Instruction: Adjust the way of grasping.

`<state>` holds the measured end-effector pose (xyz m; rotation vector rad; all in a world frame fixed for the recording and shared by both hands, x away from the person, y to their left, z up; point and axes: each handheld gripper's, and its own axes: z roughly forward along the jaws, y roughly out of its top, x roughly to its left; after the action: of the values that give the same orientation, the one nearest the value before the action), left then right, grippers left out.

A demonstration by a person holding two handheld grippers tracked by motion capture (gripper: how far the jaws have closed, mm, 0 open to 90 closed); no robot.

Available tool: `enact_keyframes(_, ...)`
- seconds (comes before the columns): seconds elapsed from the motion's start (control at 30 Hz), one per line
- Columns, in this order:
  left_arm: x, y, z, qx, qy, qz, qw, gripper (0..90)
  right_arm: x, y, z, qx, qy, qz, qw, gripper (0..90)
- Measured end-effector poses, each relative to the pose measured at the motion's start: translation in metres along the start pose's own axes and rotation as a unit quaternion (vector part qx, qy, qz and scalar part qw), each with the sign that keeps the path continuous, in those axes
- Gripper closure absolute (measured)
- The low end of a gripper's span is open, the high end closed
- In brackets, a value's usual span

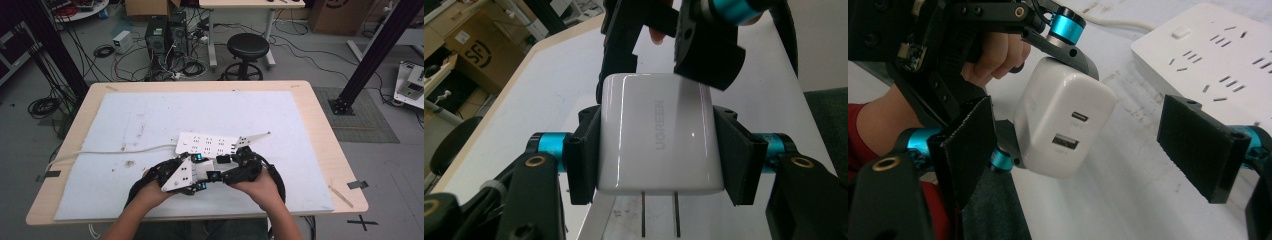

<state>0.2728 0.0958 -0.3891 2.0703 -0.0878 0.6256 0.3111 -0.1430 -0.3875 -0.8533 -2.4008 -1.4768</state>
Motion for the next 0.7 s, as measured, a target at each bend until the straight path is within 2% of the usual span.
enact_keyframes(0.03, -0.004, 0.002, 0.000, -0.005, 0.017, 0.013, 0.9997, 42.5, 0.000, -0.001, 0.002, -0.004, 0.005, 0.005, 1.0000, 16.6)
enact_keyframes(0.07, -0.005, 0.002, 0.000, -0.011, 0.026, 0.017, 0.9994, 42.5, 0.000, -0.002, 0.002, -0.004, 0.008, 0.008, 0.9999, 16.6)
enact_keyframes(0.3, -0.009, 0.005, 0.002, -0.021, 0.024, 0.022, 0.9993, 42.5, 0.000, -0.005, 0.006, -0.008, 0.020, 0.018, 0.9996, 18.7)
enact_keyframes(0.37, -0.012, 0.005, 0.003, -0.023, 0.025, 0.028, 0.9990, 42.5, 0.000, -0.005, 0.008, -0.012, 0.035, 0.017, 0.9992, 24.8)
enact_keyframes(0.4, -0.012, 0.005, 0.003, -0.023, 0.025, 0.028, 0.9990, 42.5, 0.000, -0.005, 0.008, -0.012, 0.035, 0.017, 0.9992, 24.8)
enact_keyframes(0.43, -0.013, 0.005, 0.003, -0.022, 0.023, 0.030, 0.9990, 42.5, 0.000, -0.006, 0.010, -0.018, 0.047, 0.017, 0.9986, 31.6)
enact_keyframes(0.47, -0.013, 0.006, 0.003, -0.022, 0.025, 0.032, 0.9989, 42.5, 0.000, -0.006, 0.010, -0.018, 0.047, 0.017, 0.9986, 31.6)
enact_keyframes(0.5, -0.013, 0.005, 0.003, -0.024, 0.028, 0.033, 0.9988, 42.5, 0.000, -0.006, 0.009, -0.019, 0.052, 0.022, 0.9982, 37.1)
enact_keyframes(0.7, -0.013, 0.005, 0.002, -0.024, 0.028, 0.033, 0.9988, 42.5, -0.001, -0.008, 0.010, -0.021, 0.061, 0.022, 0.9977, 44.1)
